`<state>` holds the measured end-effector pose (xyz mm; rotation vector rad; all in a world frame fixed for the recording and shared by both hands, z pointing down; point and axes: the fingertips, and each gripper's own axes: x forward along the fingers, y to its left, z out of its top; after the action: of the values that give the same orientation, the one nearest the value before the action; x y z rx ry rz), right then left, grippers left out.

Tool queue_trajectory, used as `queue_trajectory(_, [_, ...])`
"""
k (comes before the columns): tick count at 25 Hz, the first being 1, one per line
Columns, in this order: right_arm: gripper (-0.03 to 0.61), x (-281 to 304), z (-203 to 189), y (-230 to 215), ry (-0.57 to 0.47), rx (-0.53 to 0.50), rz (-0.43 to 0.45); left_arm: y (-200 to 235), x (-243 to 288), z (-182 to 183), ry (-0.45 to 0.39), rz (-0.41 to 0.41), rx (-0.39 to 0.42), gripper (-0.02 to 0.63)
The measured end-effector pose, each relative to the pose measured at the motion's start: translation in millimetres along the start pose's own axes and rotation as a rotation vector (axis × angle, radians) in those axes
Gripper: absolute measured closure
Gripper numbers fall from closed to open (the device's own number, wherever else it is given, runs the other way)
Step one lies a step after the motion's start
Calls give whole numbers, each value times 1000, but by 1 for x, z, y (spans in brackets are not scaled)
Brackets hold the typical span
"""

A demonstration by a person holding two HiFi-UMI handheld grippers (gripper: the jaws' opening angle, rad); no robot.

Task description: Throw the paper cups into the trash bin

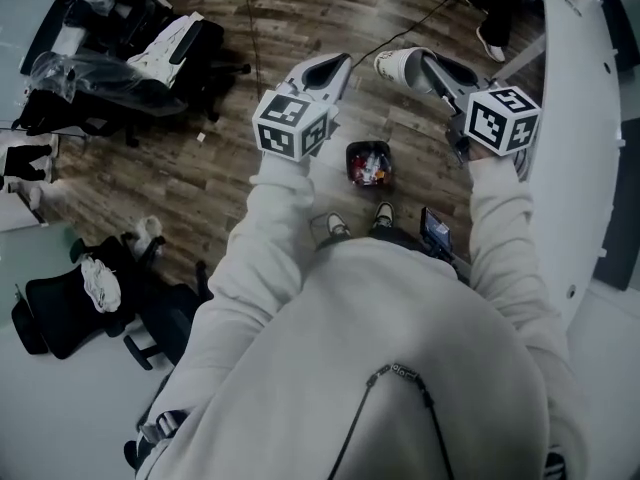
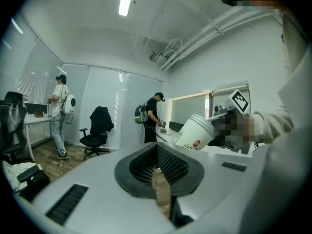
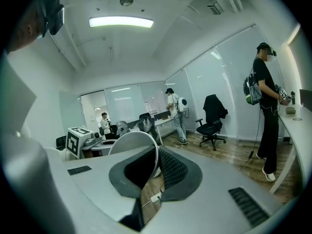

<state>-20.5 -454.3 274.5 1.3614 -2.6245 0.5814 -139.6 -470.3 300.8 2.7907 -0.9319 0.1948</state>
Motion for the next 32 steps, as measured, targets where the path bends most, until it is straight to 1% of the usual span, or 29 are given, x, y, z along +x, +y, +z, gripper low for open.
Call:
queue_trajectory(4, [535, 6, -1, -2, 22, -12, 24, 3, -3, -4, 21, 33, 5, 620])
queue_trajectory(7, [535, 15, -14, -8, 48, -18, 27, 3, -6, -12, 42, 40, 14, 620])
queue_trajectory(9, [535, 23, -34, -9, 76, -1, 40, 7, -6, -25, 55, 53, -5, 620])
queue_trajectory(14, [535, 41, -79, -19, 136, 36, 65, 22, 0, -70, 70, 83, -89, 620])
queue_trajectory(18, [535, 52, -121, -34, 166, 107, 78, 28, 6, -116, 116, 93, -144, 620])
queue_trajectory(20, [535, 59, -151, -42, 208, 94, 69, 30, 11, -140, 133, 95, -150, 620])
queue_trajectory(22, [535, 66, -185, -52, 256, 64, 60, 28, 18, -163, 142, 87, -122, 620])
queue_trajectory(23, [535, 69, -203, -56, 275, 57, 61, 26, 21, -177, 148, 81, -111, 620])
queue_trajectory(24, [535, 73, -222, -62, 290, 58, 65, 26, 25, -193, 152, 78, -117, 620])
queue_trajectory(25, [535, 78, -241, -68, 304, 60, 71, 27, 29, -212, 150, 80, -146, 620])
queue_trajectory(26, [535, 82, -263, -74, 324, 58, 75, 28, 33, -235, 146, 86, -192, 620])
queue_trajectory(28, [535, 87, -316, -86, 380, 42, 75, 26, 39, -286, 156, 94, -273, 620])
queue_trajectory(30, [535, 94, -368, -95, 413, 41, 74, 27, 42, -340, 191, 91, -295, 620])
queue_trajectory(32, [535, 103, -414, -101, 412, 49, 87, 31, 41, -390, 223, 84, -307, 620])
